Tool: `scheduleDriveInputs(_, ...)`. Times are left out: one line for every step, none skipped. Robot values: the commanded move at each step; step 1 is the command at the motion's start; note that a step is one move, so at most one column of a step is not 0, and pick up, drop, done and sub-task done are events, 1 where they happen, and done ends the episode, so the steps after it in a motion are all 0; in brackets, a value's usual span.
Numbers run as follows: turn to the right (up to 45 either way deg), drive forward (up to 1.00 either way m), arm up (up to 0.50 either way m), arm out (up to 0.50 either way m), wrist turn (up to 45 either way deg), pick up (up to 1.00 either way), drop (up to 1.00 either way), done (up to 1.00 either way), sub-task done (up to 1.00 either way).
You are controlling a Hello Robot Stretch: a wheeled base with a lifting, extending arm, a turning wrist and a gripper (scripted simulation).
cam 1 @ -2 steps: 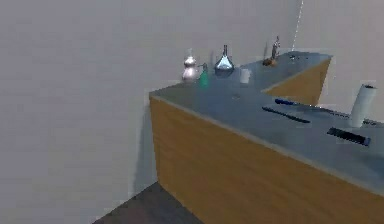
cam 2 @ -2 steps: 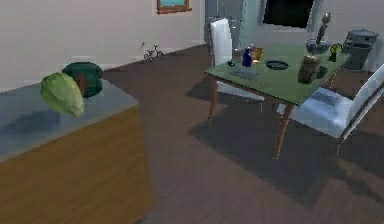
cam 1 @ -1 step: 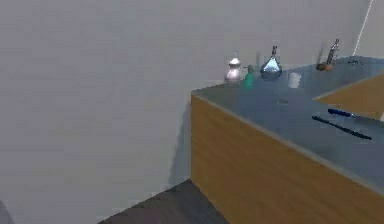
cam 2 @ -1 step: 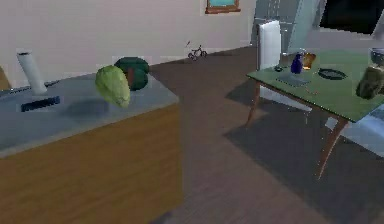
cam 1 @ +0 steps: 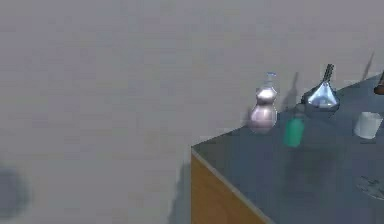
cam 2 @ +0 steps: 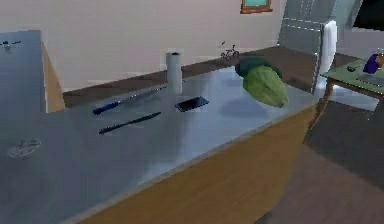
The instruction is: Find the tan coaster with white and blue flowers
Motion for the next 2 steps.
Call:
scheduleDriveInputs(45.0,0.00,0.00,0.00,0.0,0.00,0.00,0.00,0.00)
scheduleDriveInputs(0.0,0.00,0.00,0.00,0.0,0.00,0.00,1.00,0.00)
